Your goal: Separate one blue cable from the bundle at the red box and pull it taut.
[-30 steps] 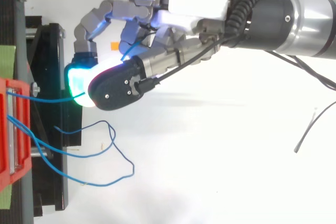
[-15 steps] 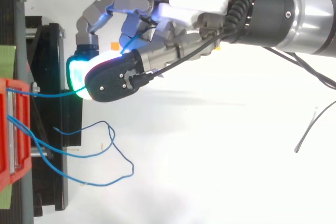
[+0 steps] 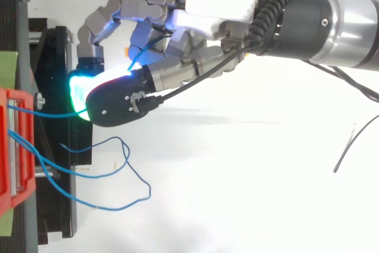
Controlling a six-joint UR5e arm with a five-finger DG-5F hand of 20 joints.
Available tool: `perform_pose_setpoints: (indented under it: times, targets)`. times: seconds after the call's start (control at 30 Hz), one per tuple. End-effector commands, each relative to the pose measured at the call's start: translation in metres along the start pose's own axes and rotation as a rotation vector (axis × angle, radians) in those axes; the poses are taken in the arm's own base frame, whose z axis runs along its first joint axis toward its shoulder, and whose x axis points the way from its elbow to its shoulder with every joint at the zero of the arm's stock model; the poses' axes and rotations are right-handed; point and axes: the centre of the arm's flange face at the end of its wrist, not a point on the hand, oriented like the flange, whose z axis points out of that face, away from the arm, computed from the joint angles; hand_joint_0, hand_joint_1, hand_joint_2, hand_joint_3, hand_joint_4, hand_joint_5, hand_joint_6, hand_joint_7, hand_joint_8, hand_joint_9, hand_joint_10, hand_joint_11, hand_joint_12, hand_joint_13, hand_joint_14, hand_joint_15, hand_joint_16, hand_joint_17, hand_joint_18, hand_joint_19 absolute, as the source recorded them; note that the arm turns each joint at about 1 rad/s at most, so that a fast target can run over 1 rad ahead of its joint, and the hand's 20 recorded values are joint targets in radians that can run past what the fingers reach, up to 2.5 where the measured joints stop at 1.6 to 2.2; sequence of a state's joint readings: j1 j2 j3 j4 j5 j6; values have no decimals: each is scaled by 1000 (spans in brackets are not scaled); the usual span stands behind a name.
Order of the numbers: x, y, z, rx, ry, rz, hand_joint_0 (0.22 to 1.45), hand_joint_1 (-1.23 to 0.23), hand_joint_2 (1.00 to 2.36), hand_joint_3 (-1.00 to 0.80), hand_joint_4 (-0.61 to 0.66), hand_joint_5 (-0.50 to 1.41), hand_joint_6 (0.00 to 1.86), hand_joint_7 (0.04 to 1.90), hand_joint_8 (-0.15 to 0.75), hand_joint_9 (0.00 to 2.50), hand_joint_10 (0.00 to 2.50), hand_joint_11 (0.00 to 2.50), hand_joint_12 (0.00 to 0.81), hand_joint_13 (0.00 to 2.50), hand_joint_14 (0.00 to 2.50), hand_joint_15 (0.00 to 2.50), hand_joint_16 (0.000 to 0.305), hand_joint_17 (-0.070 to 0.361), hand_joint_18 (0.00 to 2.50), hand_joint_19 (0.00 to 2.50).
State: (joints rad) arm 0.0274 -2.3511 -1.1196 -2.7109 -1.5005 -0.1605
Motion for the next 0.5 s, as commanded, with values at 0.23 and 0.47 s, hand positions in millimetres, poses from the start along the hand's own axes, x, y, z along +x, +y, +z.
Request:
perform_pose_setpoints:
  times: [0.23, 0.47]
  targets:
    - [2, -1, -1, 8, 3, 1, 599, -678, 1015, -105, 265, -162, 899, 840, 522, 1876, 2500, 2500, 531, 1921, 2500, 1540, 245, 184, 2500, 1078]
    - [6, 1, 0, 8, 10, 41, 604, -687, 1021, -130, 212, -175, 895, 833, 534, 1810, 2500, 2500, 539, 1843, 2500, 1560, 225, 169, 2500, 1061]
